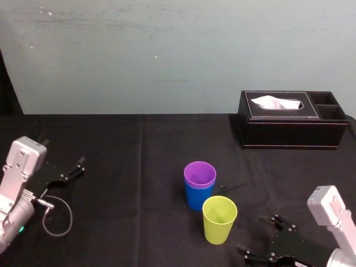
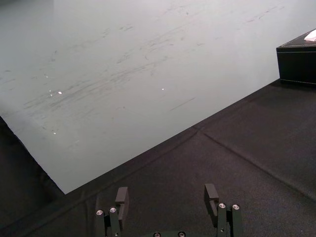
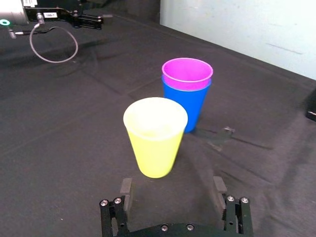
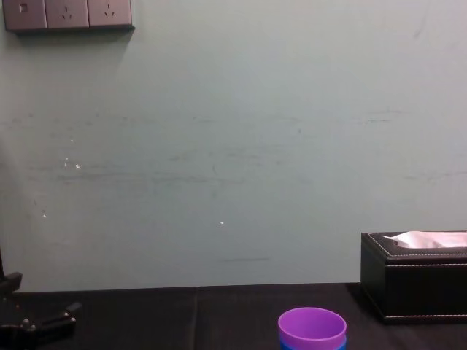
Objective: Stack the three plastic cups sequentially using one hand.
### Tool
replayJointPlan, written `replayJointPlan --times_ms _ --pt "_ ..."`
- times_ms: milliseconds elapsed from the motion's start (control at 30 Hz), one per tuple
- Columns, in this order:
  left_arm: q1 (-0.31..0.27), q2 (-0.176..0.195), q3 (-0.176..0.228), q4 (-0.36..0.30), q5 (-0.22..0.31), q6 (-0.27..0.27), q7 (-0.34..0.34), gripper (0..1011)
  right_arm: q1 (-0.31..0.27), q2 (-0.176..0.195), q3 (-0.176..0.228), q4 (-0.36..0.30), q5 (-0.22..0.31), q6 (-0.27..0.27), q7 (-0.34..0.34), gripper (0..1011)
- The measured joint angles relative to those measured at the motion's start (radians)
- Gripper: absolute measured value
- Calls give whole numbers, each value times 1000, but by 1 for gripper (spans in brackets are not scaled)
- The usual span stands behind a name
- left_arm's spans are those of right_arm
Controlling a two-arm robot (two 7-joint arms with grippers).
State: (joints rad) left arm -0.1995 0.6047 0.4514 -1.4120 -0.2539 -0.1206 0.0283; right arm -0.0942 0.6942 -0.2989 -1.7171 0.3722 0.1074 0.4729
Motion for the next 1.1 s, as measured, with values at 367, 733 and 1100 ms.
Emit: replayJointPlan --times_ms 367,733,1100 --pt "0 0 0 0 0 0 0 1000 25 -33 -32 9 -27 18 0 1003" --pt "0 0 0 0 0 0 0 1000 64 -79 -55 39 -43 31 -13 1003" --pt "0 0 0 0 0 0 0 1000 103 -119 -79 74 -57 45 -17 1003"
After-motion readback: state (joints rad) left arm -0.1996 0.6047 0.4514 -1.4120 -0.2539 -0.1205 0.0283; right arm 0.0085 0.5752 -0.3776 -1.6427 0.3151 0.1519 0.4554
